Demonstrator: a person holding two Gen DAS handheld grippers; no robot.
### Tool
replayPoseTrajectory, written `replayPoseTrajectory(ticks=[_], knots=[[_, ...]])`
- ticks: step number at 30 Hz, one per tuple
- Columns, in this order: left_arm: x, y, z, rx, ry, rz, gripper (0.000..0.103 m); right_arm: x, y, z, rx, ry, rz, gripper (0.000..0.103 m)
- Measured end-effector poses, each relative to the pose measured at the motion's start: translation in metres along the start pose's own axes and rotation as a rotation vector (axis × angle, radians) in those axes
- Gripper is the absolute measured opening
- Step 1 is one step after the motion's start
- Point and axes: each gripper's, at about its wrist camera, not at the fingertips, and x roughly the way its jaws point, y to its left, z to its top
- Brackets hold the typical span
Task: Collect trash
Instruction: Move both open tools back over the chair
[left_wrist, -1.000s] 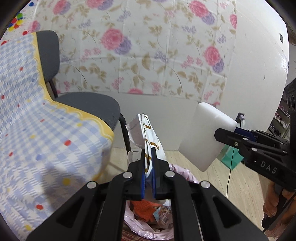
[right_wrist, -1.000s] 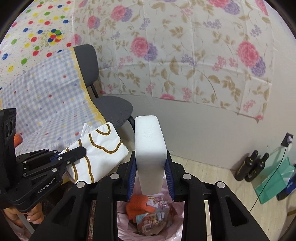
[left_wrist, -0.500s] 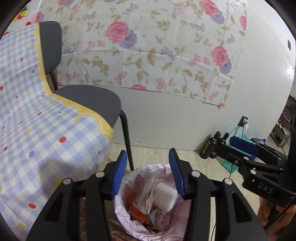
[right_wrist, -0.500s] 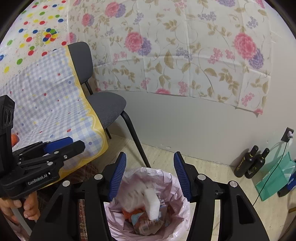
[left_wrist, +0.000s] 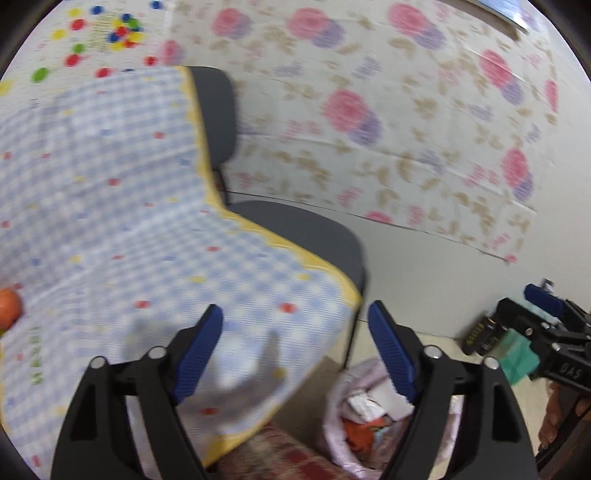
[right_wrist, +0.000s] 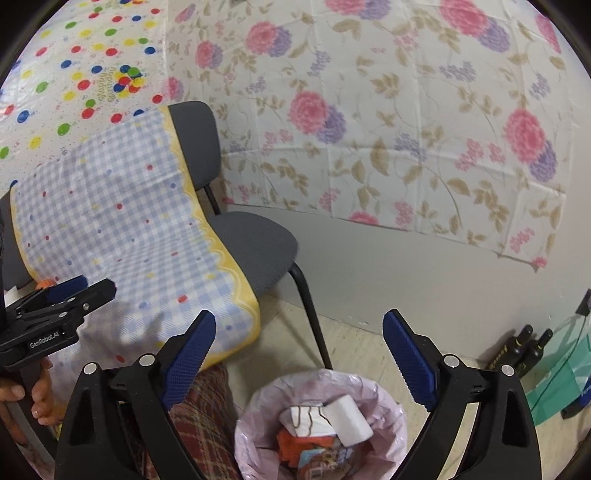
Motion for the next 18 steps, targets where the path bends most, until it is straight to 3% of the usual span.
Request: replayPoseTrajectory(ticks=[4, 12, 18], knots=[[-0.014, 0.029, 0.006, -0.051, -0.011, 0.070, 0.096, 0.005, 0.027, 0.018, -0.044, -0.024, 0.029, 0.093], [-0.035, 0.069, 0.010, -0.107, -0.027, 0.157, 0.096, 0.008, 0.072, 0.050, -0.083, -0.057, 0.117, 0.094], [-0.046, 0.095, 0.010, -0.107, -0.030, 0.265, 0.096, 0.011, 0.102, 0.060, -0.119, -0.066, 0.166, 0.094]])
